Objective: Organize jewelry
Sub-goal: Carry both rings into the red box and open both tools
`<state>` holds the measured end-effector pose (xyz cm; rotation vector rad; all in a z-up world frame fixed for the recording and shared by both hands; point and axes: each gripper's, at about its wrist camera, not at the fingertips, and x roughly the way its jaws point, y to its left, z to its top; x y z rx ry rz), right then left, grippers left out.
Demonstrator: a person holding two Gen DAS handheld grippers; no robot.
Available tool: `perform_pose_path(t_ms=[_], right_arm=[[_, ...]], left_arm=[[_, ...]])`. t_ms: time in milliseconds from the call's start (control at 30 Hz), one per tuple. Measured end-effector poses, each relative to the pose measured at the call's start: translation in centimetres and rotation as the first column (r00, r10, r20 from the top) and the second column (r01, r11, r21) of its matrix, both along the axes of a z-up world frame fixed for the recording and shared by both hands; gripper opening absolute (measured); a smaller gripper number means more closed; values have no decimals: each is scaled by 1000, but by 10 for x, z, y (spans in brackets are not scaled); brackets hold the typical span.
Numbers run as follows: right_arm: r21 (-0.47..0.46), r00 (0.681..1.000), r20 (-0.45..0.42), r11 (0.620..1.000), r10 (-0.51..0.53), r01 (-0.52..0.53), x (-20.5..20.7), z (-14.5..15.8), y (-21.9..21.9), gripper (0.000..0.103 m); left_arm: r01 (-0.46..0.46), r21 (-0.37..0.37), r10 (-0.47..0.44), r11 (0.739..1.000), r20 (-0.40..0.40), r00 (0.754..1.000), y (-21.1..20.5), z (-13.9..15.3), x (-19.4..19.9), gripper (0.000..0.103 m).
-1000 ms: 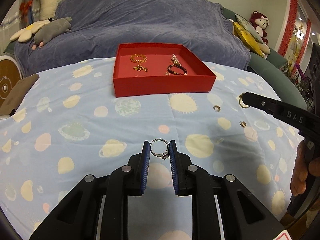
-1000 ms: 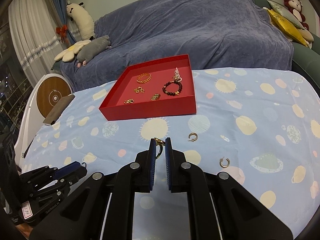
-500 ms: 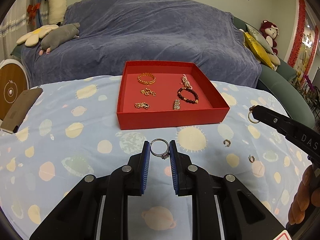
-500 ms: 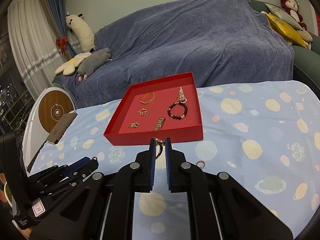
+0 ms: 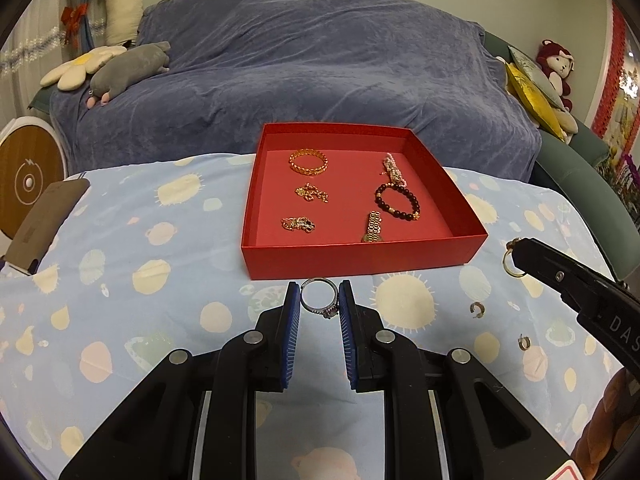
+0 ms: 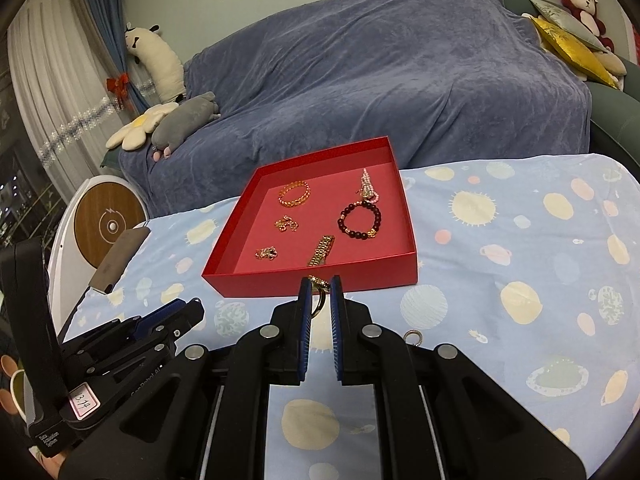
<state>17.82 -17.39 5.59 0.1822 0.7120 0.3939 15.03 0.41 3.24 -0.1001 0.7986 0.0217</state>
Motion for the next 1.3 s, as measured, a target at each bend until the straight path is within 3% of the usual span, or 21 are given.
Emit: perform_pose_path(t_ms=[267,500,867,967,1300], right_arm=[[-9,1000,-3,1000,9,-9,5,-2,9,8],[-23,1000,-1,1000,19,-19,19,-1,16,8],[-31,999,31,999,34,-33,72,9,28,8],[-46,998,34,998,44,-42,86,5,34,8],[-35,999,12,999,35,-34,131,-12,44,8]], left_arm=[[-15,43,16,999,-9,1000,11,-3,10,17],[-38,39,39,999,-8,999,22,0,26,17],[-68,44,67,997,29,997,25,15,88,17],[-57,71,56,996,15,998,21,11,107,17],[-48,41,49,998,-34,998,25,-20,145,17]])
